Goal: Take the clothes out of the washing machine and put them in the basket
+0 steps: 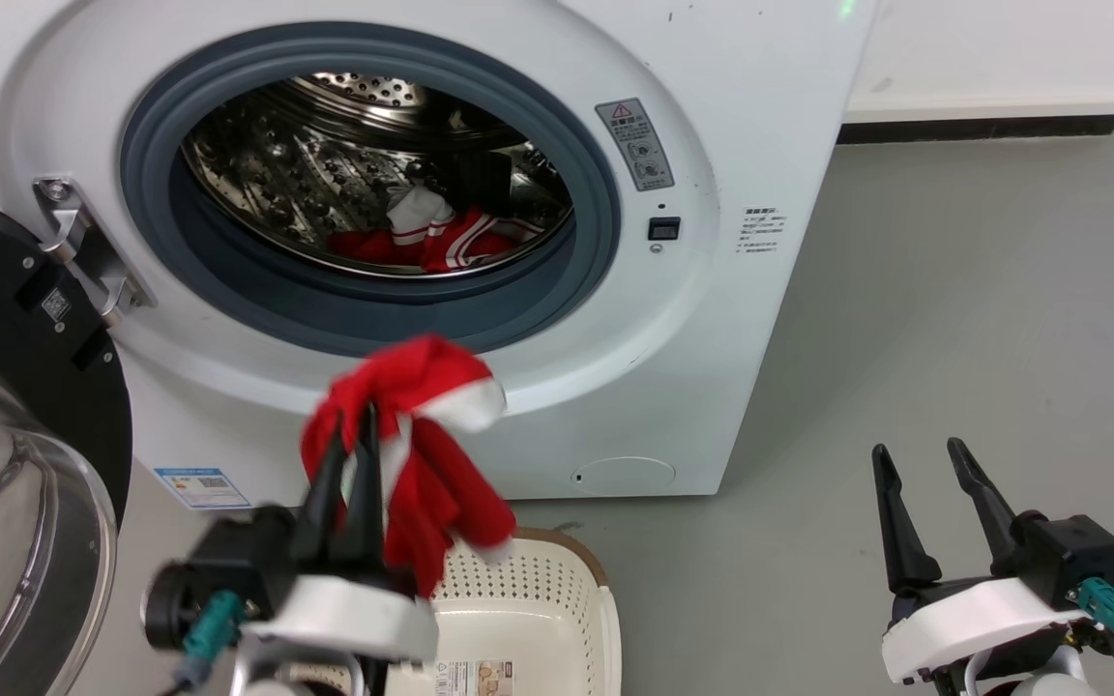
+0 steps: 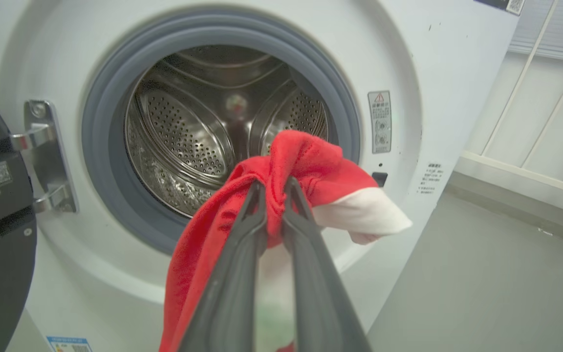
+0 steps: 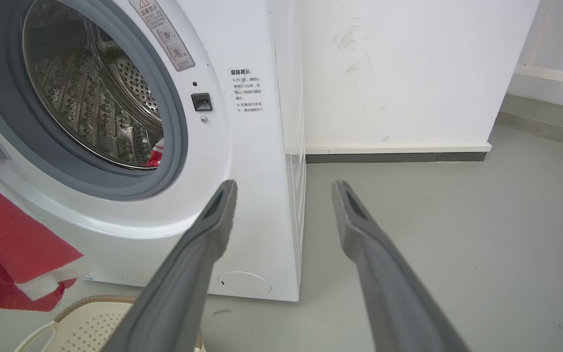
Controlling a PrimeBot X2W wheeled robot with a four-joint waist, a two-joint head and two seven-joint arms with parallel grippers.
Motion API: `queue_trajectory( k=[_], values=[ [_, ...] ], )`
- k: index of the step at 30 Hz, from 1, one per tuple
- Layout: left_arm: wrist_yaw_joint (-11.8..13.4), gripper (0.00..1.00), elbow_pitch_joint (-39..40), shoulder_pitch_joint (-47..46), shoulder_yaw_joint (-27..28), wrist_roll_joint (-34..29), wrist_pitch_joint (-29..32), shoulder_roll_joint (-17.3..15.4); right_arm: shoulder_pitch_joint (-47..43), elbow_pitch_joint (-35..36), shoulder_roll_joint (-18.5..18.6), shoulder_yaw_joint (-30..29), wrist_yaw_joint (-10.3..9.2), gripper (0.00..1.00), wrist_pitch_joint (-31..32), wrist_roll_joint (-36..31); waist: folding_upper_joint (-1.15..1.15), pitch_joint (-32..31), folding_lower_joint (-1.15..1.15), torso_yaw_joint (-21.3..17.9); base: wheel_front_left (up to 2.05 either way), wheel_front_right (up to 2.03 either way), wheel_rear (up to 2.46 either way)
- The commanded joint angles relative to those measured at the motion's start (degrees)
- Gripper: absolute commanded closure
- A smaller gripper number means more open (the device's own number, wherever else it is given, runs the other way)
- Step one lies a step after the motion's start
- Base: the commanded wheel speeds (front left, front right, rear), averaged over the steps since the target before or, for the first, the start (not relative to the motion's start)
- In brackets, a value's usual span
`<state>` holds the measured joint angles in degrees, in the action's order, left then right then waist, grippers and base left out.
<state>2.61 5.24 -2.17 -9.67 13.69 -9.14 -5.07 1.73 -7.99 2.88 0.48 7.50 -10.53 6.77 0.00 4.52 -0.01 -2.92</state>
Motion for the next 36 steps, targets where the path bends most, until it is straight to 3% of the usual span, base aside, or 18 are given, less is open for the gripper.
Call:
queue_trajectory(
  k=[1,10,26,36],
  values=[
    [0.5,1.00,-0.6,1.8,-0.6,-0.2,0.5,0.1,-0.8,0.6,0.0,-0.1,-0.02,0.00,0.3,-0.4,0.00,0.5,0.01,0.5,0.00,0.00,0.00],
    [-0.4,1.00,-18.0,3.4,-2.5,2.9,-1.5,1.2,1.7,1.8,0.0,1.1,-0.02,0.00,0.7,-0.3,0.00,5.2,0.01,0.9,0.00,0.00,0.00],
    [-3.8,1.00,-55.9,-19.5,-0.6,6.7,-5.8,1.3,11.3,2.4,0.0,5.8,-0.02,0.00,-0.7,0.1,0.00,23.1,0.01,-4.1,0.00,0.00,0.00],
    [-3.3,1.00,-71.7,-29.0,1.8,8.2,-6.1,-0.9,17.0,0.7,0.0,8.2,-0.02,0.00,-2.8,1.0,0.00,31.7,0.01,-7.3,0.00,0.00,0.00]
  ],
)
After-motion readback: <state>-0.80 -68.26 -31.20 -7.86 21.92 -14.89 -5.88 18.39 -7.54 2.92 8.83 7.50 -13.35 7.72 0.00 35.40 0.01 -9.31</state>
